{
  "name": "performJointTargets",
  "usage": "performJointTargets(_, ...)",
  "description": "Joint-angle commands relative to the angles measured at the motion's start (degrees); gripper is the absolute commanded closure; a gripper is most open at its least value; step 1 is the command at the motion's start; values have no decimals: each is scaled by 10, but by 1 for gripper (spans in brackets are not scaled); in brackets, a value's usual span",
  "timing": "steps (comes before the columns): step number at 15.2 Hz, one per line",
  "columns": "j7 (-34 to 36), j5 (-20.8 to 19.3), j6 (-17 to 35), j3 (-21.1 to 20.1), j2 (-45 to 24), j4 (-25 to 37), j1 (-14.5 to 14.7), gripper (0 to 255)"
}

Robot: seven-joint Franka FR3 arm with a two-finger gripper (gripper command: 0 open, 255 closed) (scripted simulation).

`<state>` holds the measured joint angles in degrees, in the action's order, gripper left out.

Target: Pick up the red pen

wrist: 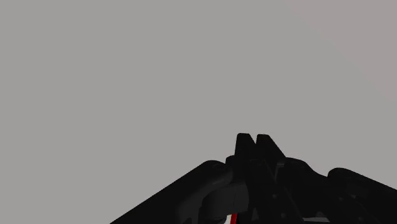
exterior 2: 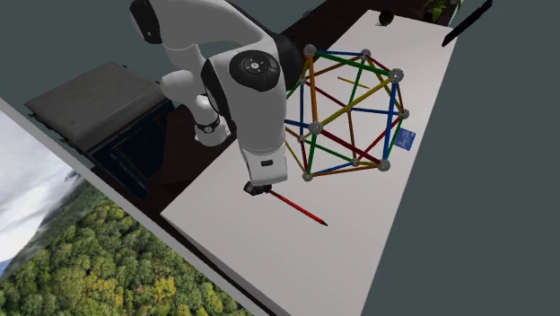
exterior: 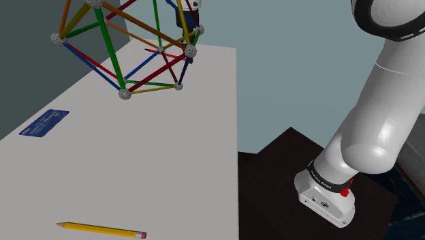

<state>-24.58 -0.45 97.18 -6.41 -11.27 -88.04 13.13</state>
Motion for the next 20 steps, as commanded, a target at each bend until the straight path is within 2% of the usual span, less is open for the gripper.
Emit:
performJointTargets(1,0,1,-1,-1,-1,-4,1,255)
performJointTargets(8,2,0,-44,-2,-9,47,3,255)
performJointTargets(18,4,-2,-132,-3,-32,157,6,255)
performJointTargets(20,4,-2,-133,-3,-32,159,6,255)
